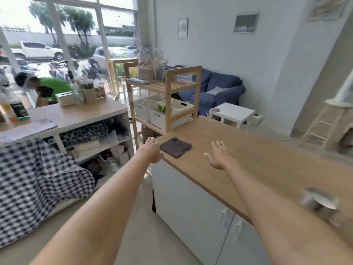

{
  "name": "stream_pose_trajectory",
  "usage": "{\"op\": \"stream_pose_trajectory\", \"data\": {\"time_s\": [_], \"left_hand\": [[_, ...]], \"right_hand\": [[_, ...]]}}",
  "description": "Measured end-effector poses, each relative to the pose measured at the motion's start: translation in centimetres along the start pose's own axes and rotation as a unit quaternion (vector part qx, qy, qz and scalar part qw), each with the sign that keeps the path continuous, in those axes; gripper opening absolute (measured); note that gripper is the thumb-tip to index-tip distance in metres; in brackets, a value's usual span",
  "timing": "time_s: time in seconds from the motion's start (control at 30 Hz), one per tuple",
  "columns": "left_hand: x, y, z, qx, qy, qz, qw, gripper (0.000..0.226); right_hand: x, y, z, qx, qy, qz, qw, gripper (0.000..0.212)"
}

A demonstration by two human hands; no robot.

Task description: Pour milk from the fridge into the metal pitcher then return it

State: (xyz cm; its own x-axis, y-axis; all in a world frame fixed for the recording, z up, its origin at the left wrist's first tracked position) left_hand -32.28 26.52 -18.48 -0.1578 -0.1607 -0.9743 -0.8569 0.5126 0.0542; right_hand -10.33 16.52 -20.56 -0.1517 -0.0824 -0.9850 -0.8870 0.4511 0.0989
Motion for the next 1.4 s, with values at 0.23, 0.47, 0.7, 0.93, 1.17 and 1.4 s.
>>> {"op": "stream_pose_trajectory", "data": {"time_s": [0.23,0.47,0.7,0.93,1.17,1.4], "left_hand": [[-0.3,-15.0,2.7,0.144,0.012,0.036,0.989,0.068],[1.7,-28.7,0.9,0.262,0.022,0.069,0.962,0.071],[4.7,-40.2,0.2,0.330,0.027,0.084,0.940,0.070],[11.6,-46.4,2.3,0.337,0.052,0.084,0.936,0.070],[18.5,-48.2,4.6,0.329,0.097,0.037,0.939,0.069],[21.6,-47.4,4.4,0.311,0.040,-0.093,0.945,0.075]], "right_hand": [[0.7,-14.0,-6.0,0.144,-0.016,0.021,0.989,0.070],[2.3,-26.1,-14.2,0.266,-0.026,0.030,0.963,0.069],[5.1,-35.8,-20.7,0.358,-0.027,0.057,0.932,0.065],[12.5,-44.6,-24.1,0.414,0.030,0.085,0.906,0.068],[17.9,-47.1,-21.6,0.404,0.023,0.142,0.903,0.064],[20.9,-46.3,-20.8,0.411,-0.024,0.147,0.899,0.062]]}}
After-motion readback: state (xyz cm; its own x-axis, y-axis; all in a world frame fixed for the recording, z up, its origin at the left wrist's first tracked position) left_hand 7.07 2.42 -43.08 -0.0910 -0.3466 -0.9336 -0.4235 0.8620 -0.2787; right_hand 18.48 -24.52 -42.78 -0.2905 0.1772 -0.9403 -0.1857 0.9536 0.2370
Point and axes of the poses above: each hand's wrist, its own z-axis towards the middle knuckle, its own x-axis out of the palm, y = z × x, the point moved 10 cm from there along z, towards the middle knuckle, and after that the axes turned 4 degrees about y, right-handed, at the moved point
